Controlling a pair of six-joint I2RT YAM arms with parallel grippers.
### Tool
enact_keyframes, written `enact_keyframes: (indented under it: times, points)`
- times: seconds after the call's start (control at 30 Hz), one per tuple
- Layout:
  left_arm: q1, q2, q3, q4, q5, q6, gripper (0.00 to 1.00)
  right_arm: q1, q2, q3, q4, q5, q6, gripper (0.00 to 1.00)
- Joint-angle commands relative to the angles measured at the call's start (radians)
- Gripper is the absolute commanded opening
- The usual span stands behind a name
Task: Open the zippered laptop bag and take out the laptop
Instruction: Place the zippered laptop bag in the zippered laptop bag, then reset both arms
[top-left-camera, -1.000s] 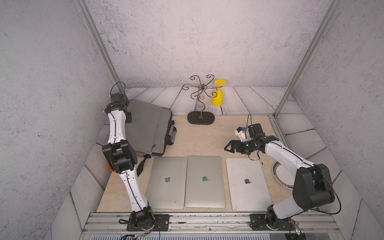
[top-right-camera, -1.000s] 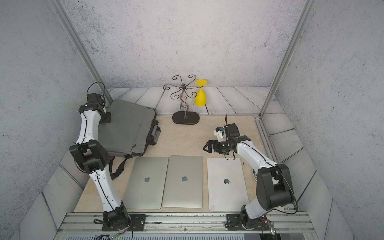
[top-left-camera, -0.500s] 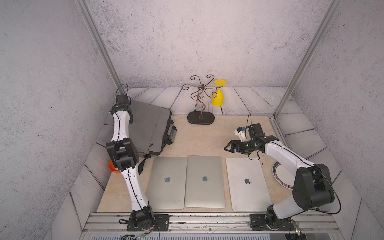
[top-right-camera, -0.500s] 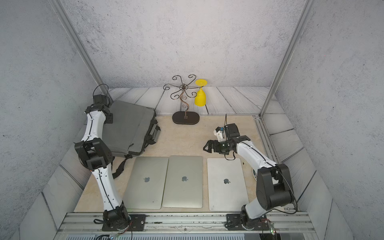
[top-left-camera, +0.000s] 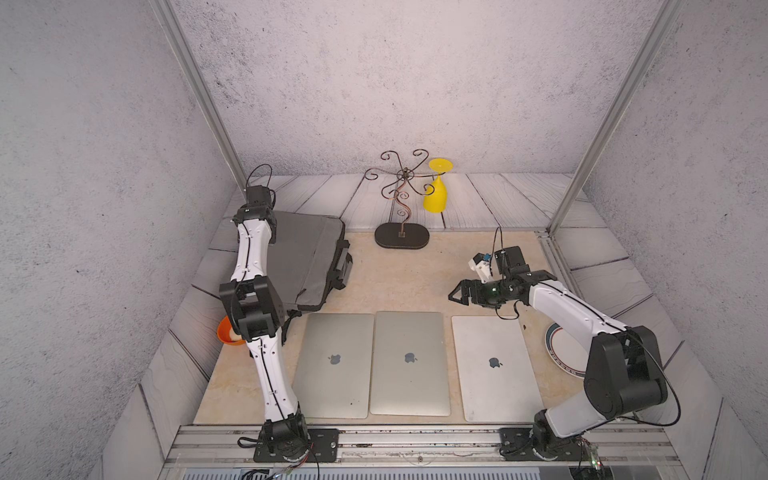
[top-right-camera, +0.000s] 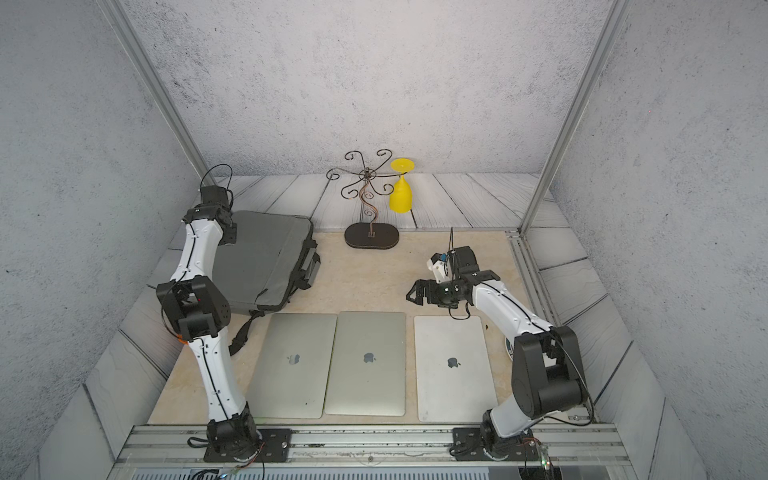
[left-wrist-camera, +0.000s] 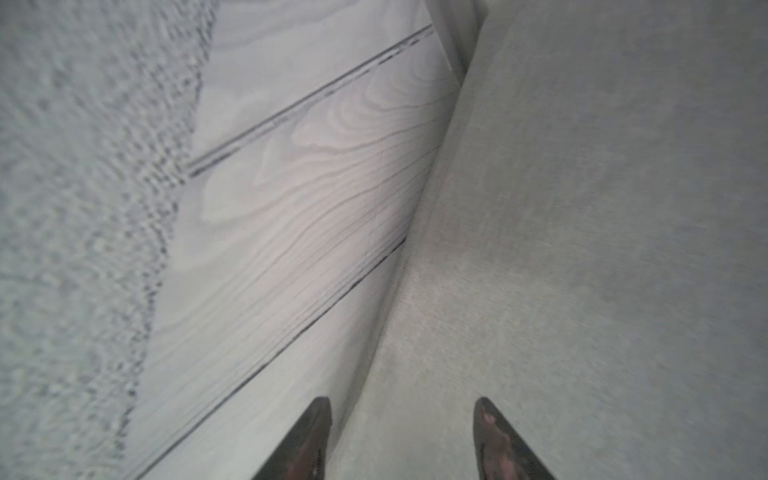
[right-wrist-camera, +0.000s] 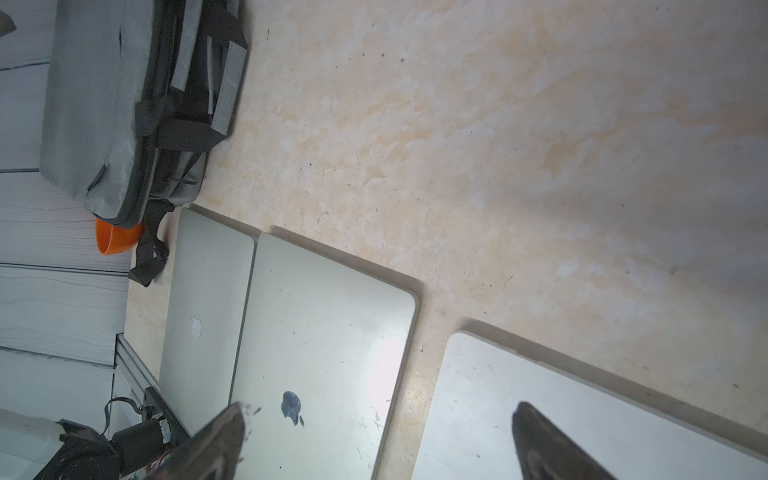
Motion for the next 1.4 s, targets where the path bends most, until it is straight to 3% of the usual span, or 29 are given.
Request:
enact_keyframes:
  times: [0.0,0.03,0.13,0.23,0.27,0.3,0.43,0.7,0.87,1.0,1.13,1.37]
  points:
    - [-0.005,-0.133,-0.055,-0.079,0.201,-0.077,0.65,-0.006,-0.011,0.022,-0.012,0.034,-0.032,0.99]
    - [-0.006,-0.173,-0.103,-0.077,0.265,-0.091,0.7,-0.007,-0.014,0.024,-0.008,0.049,-0.037,0.99]
    - [-0.012,-0.31,-0.297,-0.023,0.421,-0.093,0.74,-0.017,-0.034,0.013,0.032,0.104,-0.042,0.99]
    - [-0.027,-0.479,-0.558,0.121,0.499,-0.098,0.77,-0.047,-0.052,0.001,0.077,0.139,-0.049,0.99]
    - [-0.032,-0.53,-0.632,0.179,0.524,-0.107,0.85,-0.057,-0.06,-0.005,0.093,0.156,-0.053,0.99]
    - [-0.039,-0.583,-0.711,0.228,0.547,-0.123,0.99,-0.072,-0.073,-0.018,0.119,0.186,-0.055,0.99]
    - [-0.078,-0.73,-0.943,0.338,0.593,-0.182,0.99,-0.142,-0.124,-0.105,0.245,0.272,-0.069,0.99]
    - [-0.153,-0.93,-1.393,0.724,0.503,-0.283,0.99,-0.22,-0.21,-0.267,0.473,0.482,-0.168,0.99]
    - [-0.161,-0.945,-1.554,0.922,0.382,-0.274,0.99,-0.27,-0.21,-0.379,0.676,0.492,-0.204,0.99]
    - [-0.172,-0.91,-1.569,0.965,0.345,-0.267,0.99,-0.296,-0.164,-0.461,0.865,0.463,-0.192,0.99]
    - [-0.184,-0.854,-1.568,0.965,0.303,-0.26,0.99,-0.3,-0.12,-0.46,0.873,0.473,-0.189,0.99]
    - [-0.19,-0.822,-1.588,1.024,0.358,-0.231,0.99,-0.308,-0.14,-0.497,0.92,0.466,-0.184,0.99]
